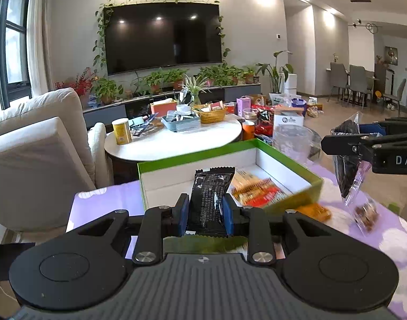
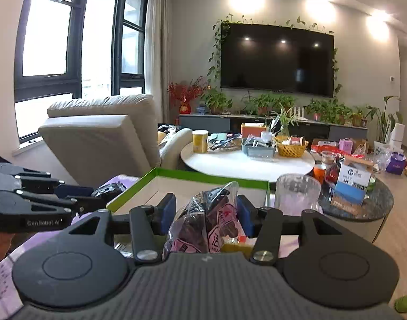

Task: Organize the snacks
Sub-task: 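Lift the black wrapper toward the box while right tool grasps pink candy bag, then open the left tool over the box while right tool releases the pink candy bag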

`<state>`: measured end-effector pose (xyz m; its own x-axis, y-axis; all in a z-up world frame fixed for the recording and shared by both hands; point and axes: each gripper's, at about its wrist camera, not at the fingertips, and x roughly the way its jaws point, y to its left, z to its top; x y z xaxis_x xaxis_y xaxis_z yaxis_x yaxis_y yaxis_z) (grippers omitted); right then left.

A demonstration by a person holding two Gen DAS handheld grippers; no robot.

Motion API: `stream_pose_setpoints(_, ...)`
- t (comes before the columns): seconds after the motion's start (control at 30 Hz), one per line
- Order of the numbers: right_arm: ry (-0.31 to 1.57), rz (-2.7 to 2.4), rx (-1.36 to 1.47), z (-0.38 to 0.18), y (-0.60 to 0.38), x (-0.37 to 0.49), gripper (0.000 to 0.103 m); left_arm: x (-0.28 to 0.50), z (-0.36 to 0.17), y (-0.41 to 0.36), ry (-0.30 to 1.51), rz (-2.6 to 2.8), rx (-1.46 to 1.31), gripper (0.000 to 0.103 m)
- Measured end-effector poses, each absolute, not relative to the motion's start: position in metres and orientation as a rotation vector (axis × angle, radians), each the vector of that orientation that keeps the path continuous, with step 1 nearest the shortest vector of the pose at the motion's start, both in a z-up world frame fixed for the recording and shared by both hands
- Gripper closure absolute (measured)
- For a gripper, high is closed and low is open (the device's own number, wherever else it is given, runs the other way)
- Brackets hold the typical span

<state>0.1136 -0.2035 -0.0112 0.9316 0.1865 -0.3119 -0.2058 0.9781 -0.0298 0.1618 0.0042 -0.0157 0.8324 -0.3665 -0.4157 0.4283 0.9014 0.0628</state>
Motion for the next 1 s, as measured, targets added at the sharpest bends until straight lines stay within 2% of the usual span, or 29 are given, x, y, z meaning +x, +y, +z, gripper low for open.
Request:
stream_pose_setpoints(0.37, 0.314, 0.107, -0.068, -0.021, -0.219, 0.178, 0.05, 0.236, -0.028, -0.013, 0.432, -0.379, 0.142, 0.078)
stream_pose_setpoints(0.53, 0.361, 0.09, -0.052, -0.037, -0.22, 0.204, 0.048, 0.26, -0.05, -0.018, 0.498, -0.41, 0.135, 0.074)
stream_pose_setpoints(0.57, 0.366, 0.081, -0.041, -0.041, -0.221, 0.207, 0.042, 0.261, -0.055, -0.018, 0.516, -0.405, 0.128, 0.073)
stream_pose_setpoints(0.73, 0.338, 0.033, -0.006, -0.047, -0.223, 0.203, 0.041, 0.26, -0.067, -0.016, 0.546, -0.365, 0.168, 0.07)
stream_pose_setpoints(1.0, 0.358, 0.03, -0.02, -0.04, -0.231, 0.181, 0.041, 0.225, -0.05, -0.004, 0.513, -0.382, 0.164, 0.07)
